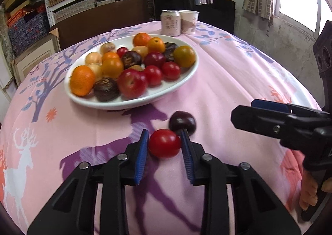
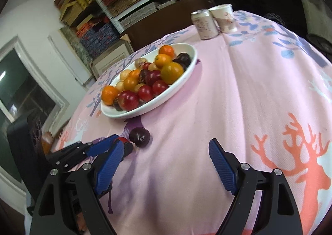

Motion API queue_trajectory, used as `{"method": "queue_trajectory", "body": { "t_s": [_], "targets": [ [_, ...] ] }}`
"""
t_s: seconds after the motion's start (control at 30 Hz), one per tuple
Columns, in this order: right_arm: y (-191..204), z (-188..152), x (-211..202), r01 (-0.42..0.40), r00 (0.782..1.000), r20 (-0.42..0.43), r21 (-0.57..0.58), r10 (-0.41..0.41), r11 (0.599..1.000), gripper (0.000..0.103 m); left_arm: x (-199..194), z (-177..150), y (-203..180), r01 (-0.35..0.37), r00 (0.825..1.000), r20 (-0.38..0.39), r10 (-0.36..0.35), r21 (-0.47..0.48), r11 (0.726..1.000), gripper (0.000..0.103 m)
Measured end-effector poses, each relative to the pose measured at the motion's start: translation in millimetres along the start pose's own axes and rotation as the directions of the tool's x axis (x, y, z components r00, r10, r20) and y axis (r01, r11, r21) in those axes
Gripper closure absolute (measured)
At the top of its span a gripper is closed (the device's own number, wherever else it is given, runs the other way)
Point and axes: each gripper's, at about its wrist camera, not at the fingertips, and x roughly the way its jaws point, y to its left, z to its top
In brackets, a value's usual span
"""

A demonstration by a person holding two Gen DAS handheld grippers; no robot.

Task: Organize fruits
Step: 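Grasp a red tomato with the left tool while the right tool grasps a dark purple plum, then lower the tomato and dark plum onto the white plate, opening both tools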

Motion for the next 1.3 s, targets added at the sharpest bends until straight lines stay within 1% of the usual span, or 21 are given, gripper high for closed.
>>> {"method": "queue_trajectory", "body": {
  "t_s": [0.13,0.23,0.3,0.33,0.37,0.4,0.43,0.47,0.5,0.53,0.57,0.67,0.77,0.83,0.93,1.03,1.1,1.2,1.23,1.27,1.3],
  "targets": [
    [25.9,3.4,16.2,0.031,0.999,-0.027,-0.107,-0.034,0.994,0.018,-10.0,-6.8,22.9,-0.021,1.000,0.004,0.021,-0.050,0.999,0.072],
    [38.0,5.4,27.1,0.031,0.998,-0.048,-0.153,-0.039,0.988,0.020,-14.3,-12.6,36.8,-0.027,1.000,-0.002,0.027,-0.084,0.996,0.072],
    [47.1,4.7,35.7,0.026,0.997,-0.067,-0.185,-0.039,0.982,0.026,-14.0,-14.9,41.6,-0.028,1.000,-0.010,0.027,-0.097,0.995,0.072],
    [50.4,4.5,39.2,0.025,0.996,-0.075,-0.198,-0.041,0.980,0.031,-13.0,-14.8,43.5,-0.027,1.000,-0.014,0.025,-0.103,0.994,0.072],
    [52.3,3.9,41.0,0.023,0.996,-0.080,-0.205,-0.040,0.979,0.040,-12.1,-14.8,44.4,-0.027,1.000,-0.018,0.026,-0.106,0.994,0.072],
    [53.6,4.3,44.1,0.021,0.995,-0.088,-0.212,-0.040,0.977,0.045,-12.0,-15.7,44.6,-0.025,1.000,-0.022,0.023,-0.106,0.994,0.072],
    [54.1,4.5,47.0,0.023,0.995,-0.094,-0.217,-0.044,0.976,0.052,-10.6,-16.0,44.5,-0.021,0.999,-0.027,0.018,-0.106,0.994,0.072],
    [54.6,4.6,50.6,0.025,0.994,-0.103,-0.220,-0.049,0.975,0.057,-9.7,-16.4,44.5,-0.021,0.999,-0.030,0.018,-0.105,0.994,0.072],
    [54.0,4.7,53.1,0.021,0.993,-0.113,-0.218,-0.047,0.976,0.058,-9.3,-16.2,44.9,-0.021,0.999,-0.030,0.018,-0.104,0.994,0.072],
    [52.5,5.2,54.8,0.018,0.992,-0.118,-0.210,-0.044,0.978,0.061,-8.4,-16.0,45.7,-0.019,0.999,-0.031,0.016,-0.106,0.994,0.072],
    [50.4,6.5,54.4,0.012,0.993,-0.114,-0.201,-0.035,0.980,0.072,-7.4,-15.8,46.8,-0.015,0.999,-0.033,0.011,-0.110,0.994,0.072],
    [45.6,8.6,46.0,0.004,0.996,-0.091,-0.191,-0.022,0.982,0.072,-5.9,-11.6,48.9,0.003,0.999,-0.031,-0.007,-0.130,0.991,0.072],
    [43.2,19.0,25.8,-0.005,1.000,-0.026,-0.170,0.001,0.985,0.072,-8.4,0.8,49.5,0.010,1.000,-0.008,-0.011,-0.134,0.991,0.072],
    [43.0,32.7,11.8,-0.006,1.000,0.023,-0.162,0.010,0.987,0.072,-13.0,18.1,50.9,0.003,1.000,0.024,0.000,-0.127,0.992,0.072],
    [44.0,57.9,6.2,0.012,0.998,0.069,-0.161,-0.001,0.987,0.072,-16.0,46.9,55.3,-0.006,0.997,0.070,0.015,-0.124,0.992,0.072],
    [44.5,88.2,23.0,0.035,0.996,0.081,-0.155,-0.022,0.987,0.072,-3.4,78.6,63.3,-0.030,0.996,0.084,0.041,-0.130,0.991,0.072],
    [42.4,101.0,38.6,0.044,0.997,0.075,-0.147,-0.033,0.988,0.072,13.1,96.2,70.7,-0.028,0.997,0.070,0.039,-0.145,0.989,0.072],
    [39.1,110.4,57.0,0.056,0.996,0.073,-0.144,-0.046,0.988,0.071,32.3,109.9,78.0,-0.039,0.997,0.054,0.048,-0.151,0.988,0.072],
    [39.2,111.1,59.7,0.054,0.997,0.070,-0.142,-0.044,0.988,0.070,37.6,112.6,80.3,-0.045,0.997,0.055,0.054,-0.156,0.987,0.072],
    [36.8,110.5,61.5,0.051,0.996,0.073,-0.137,-0.042,0.989,0.066,41.0,113.0,82.9,-0.046,0.997,0.055,0.056,-0.162,0.986,0.067],
    [33.6,108.9,60.9,0.050,0.996,0.085,-0.128,-0.039,0.991,0.059,43.4,113.3,84.6,-0.041,0.997,0.055,0.051,-0.169,0.985,0.063]
  ]
}}
